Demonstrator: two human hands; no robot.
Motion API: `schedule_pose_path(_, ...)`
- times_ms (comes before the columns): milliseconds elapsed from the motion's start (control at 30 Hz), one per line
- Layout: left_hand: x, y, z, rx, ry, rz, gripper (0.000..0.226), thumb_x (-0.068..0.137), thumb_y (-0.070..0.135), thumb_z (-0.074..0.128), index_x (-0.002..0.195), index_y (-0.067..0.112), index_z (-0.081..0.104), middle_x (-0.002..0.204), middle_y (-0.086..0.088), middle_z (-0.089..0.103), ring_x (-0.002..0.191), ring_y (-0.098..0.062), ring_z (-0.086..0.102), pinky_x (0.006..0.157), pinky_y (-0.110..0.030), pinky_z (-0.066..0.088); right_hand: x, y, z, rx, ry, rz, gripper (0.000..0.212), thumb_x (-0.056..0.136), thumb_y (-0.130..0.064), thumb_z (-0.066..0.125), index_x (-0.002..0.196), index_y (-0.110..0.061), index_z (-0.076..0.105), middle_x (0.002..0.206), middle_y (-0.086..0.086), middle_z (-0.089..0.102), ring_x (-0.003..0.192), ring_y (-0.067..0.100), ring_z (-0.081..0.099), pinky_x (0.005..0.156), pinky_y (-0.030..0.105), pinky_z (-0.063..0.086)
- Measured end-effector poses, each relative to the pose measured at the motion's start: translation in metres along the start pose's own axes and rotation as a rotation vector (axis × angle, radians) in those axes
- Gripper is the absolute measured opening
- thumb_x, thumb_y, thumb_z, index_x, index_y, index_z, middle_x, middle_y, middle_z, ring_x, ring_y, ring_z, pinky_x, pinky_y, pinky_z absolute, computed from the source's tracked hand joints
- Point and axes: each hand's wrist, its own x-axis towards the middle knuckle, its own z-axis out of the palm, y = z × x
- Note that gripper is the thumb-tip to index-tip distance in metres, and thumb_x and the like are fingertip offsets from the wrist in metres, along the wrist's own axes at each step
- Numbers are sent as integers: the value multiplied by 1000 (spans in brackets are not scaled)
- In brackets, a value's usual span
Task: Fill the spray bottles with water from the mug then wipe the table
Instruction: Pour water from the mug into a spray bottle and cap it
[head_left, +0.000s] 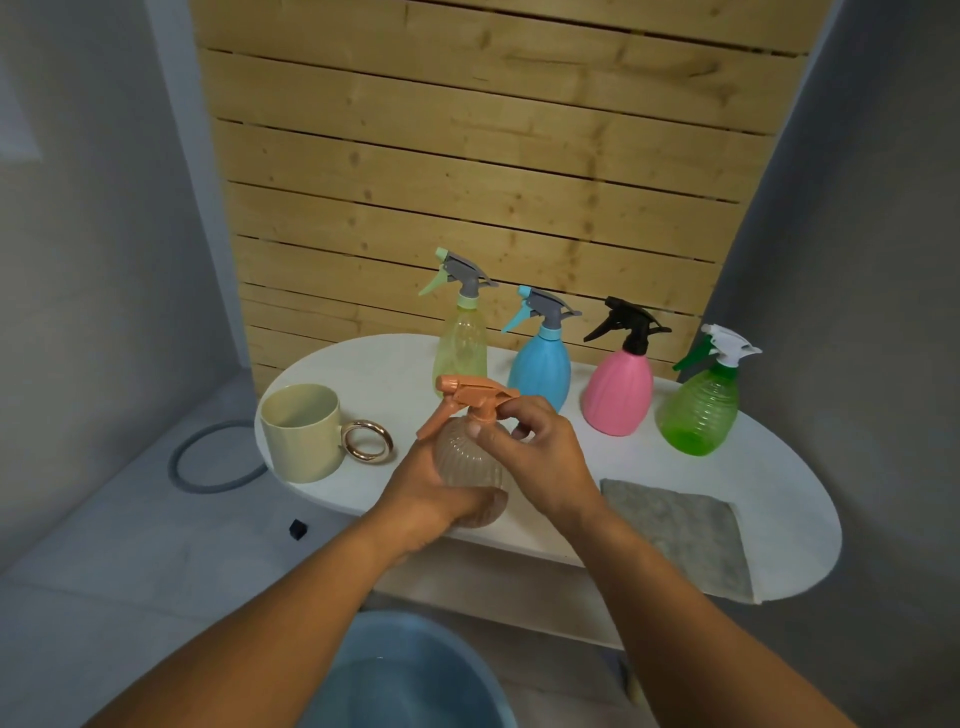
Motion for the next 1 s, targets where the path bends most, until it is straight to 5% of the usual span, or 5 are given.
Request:
schedule_pose_path(200, -2, 3, 18, -2, 108, 113, 70, 69, -5, 90, 121, 31, 61, 99, 14, 76, 93, -8, 74, 66, -21, 59, 4, -1, 10, -54, 166, 66, 31, 73, -45, 88, 83, -34, 61, 101, -8, 59, 86, 4, 54, 73, 22, 42)
schedule_pose_path(400, -3, -3, 3, 51, 32, 93, 85, 70, 4, 93, 133, 45, 54, 118, 11, 72, 111, -10, 70, 94, -39, 60, 7, 6, 16, -83, 229, 68, 40, 67, -53, 88, 83, -31, 60, 104, -12, 59, 104, 10, 57, 93, 41, 51)
schedule_pose_path(600, -2, -11, -3, 41, 19, 23, 115, 64, 13, 99, 149, 58, 36, 140, 12, 61, 129, -16, 61, 102, -48, 57, 5, 10, 21, -76, 174, 102, 51, 66, -65, 81, 96, -33, 56, 110, -13, 62, 107, 8, 58, 93, 40, 52)
schedule_pose_path(733, -2, -16, -7, 48, -14, 38, 112, 62, 21, 98, 147, 61, 35, 141, 12, 60, 130, -16, 59, 105, -49, 55, 0, 10, 8, 100, -13, 65, 40, 88, -46, 73, 125, -34, 61, 128, -17, 61, 122, -1, 52, 102, 30, 43)
schedule_pose_path(1000, -13, 2, -7, -170, 180, 48, 90, 79, 55, 85, 152, 52, 33, 150, 21, 50, 136, 1, 50, 109, -33, 44, 2, 13, 1, 132, -62, 20, 24, 90, -41, 75, 113, -32, 76, 120, -11, 70, 117, 5, 61, 102, 34, 48)
